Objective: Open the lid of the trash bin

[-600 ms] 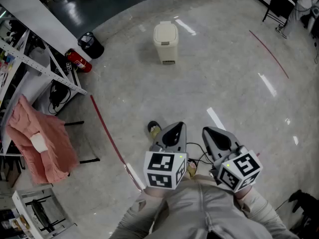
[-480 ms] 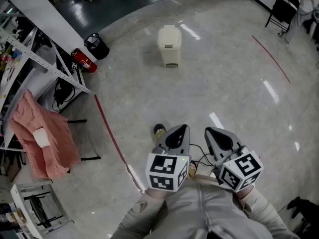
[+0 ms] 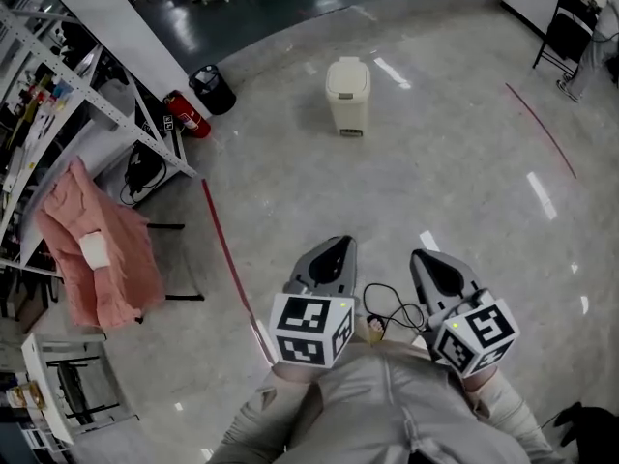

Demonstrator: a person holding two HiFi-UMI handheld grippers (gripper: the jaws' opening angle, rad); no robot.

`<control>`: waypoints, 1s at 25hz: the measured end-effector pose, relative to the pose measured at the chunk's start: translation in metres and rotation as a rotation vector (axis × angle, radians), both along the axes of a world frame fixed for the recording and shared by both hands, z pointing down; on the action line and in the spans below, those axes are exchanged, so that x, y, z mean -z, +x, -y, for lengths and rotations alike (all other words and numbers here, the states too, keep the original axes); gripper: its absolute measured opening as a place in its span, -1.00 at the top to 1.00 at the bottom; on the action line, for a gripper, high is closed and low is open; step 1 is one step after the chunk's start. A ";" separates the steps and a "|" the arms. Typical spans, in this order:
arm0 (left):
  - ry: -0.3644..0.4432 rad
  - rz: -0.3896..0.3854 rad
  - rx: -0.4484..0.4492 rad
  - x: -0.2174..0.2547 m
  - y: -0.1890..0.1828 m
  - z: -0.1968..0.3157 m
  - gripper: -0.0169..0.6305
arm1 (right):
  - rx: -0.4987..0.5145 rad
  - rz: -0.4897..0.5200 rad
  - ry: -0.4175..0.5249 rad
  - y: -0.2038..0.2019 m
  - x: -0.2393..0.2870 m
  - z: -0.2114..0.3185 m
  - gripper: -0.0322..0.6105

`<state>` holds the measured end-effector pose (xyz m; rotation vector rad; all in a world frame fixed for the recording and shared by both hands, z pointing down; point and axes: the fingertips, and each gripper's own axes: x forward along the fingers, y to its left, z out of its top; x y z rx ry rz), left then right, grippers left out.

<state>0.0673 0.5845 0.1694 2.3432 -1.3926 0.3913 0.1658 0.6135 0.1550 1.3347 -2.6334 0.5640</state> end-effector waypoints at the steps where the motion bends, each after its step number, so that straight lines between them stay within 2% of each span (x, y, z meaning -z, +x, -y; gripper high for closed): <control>1: 0.004 0.006 0.011 0.002 -0.005 0.002 0.93 | 0.002 0.015 0.005 0.000 0.002 0.001 0.91; 6: -0.002 0.007 0.034 0.002 -0.019 0.018 0.93 | 0.000 0.069 0.012 -0.001 0.010 0.017 0.91; 11: 0.013 0.006 -0.019 0.001 -0.011 0.048 0.93 | -0.023 0.061 0.014 -0.007 0.012 0.047 0.91; 20: 0.048 -0.005 -0.157 0.010 -0.001 0.153 0.93 | -0.025 0.064 0.050 -0.044 0.024 0.149 0.91; 25: 0.055 0.001 -0.209 0.019 -0.018 0.215 0.93 | -0.050 0.069 0.066 -0.069 0.036 0.212 0.91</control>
